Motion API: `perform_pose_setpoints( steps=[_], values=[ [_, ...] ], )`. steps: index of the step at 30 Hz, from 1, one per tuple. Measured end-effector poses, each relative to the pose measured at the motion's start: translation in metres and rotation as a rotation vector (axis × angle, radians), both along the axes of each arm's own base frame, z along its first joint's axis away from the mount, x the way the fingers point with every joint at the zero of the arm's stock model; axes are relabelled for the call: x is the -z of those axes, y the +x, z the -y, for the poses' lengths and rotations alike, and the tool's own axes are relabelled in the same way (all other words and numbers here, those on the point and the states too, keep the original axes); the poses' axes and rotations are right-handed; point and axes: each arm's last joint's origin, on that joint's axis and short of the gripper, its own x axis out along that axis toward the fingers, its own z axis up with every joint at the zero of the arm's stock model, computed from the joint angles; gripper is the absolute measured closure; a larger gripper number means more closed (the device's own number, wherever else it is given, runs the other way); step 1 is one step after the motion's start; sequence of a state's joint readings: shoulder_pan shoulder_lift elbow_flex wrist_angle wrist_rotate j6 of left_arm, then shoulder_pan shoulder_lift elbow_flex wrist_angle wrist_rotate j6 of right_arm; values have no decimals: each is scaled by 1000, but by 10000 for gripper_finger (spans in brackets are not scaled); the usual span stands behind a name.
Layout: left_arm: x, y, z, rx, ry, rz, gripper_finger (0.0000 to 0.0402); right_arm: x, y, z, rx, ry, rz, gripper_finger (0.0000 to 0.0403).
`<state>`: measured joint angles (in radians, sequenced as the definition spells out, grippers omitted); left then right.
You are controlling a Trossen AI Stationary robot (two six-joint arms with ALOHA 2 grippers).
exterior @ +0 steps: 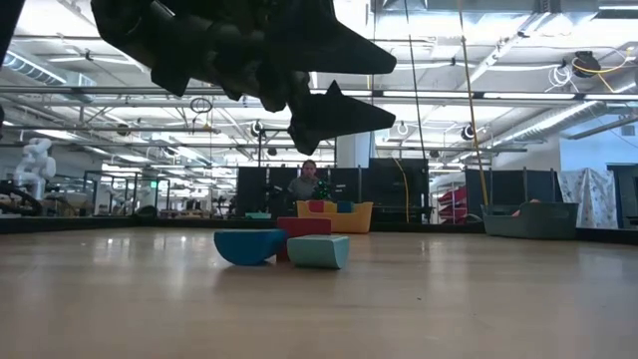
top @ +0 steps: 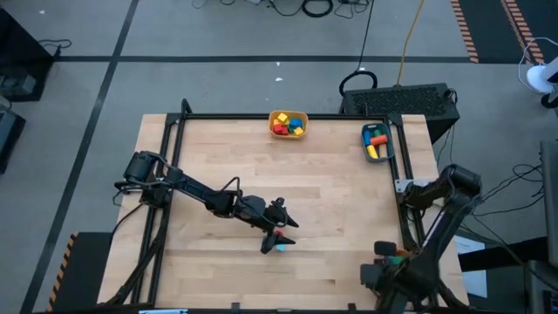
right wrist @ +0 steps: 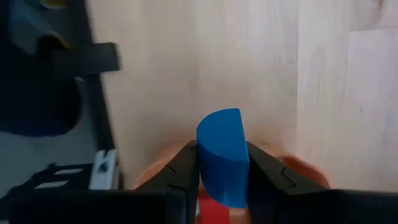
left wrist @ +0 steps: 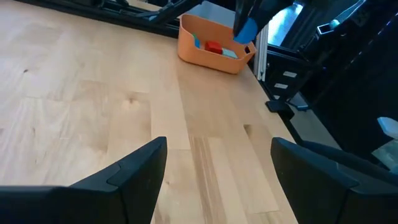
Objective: Sort blocks by size
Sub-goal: Put the blue half circle block into the orange bin
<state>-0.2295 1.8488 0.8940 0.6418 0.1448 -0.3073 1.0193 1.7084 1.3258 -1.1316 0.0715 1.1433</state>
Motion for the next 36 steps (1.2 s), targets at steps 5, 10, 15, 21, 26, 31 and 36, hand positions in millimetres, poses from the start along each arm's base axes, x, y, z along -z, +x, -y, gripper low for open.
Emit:
perform_pose_setpoints(
  steps=[5, 10, 15, 21, 26, 31, 36],
  values=[
    [0, 0, 1, 2, -1, -1, 114, -29, -17, 11, 35, 71, 25, 326],
    [0, 0, 1, 2, -1, 0, 114, -43, -31, 20, 113, 122, -77, 328],
    [0, -1, 4, 11, -1, -1, 114, -44, -34, 19, 142, 141, -119, 329],
    [0, -2, 8, 24, 0, -4, 114, -25, -33, 17, 148, 152, -127, 328],
    [0, -3, 13, 51, 2, -3, 114, 8, -37, 14, 160, 249, -233, 328],
    [1, -4, 13, 54, 2, -5, 114, 33, -44, 15, 143, 278, -253, 327],
    [1, -3, 12, 53, 3, -6, 114, 48, -53, 19, 152, 248, -274, 327]
  ],
)
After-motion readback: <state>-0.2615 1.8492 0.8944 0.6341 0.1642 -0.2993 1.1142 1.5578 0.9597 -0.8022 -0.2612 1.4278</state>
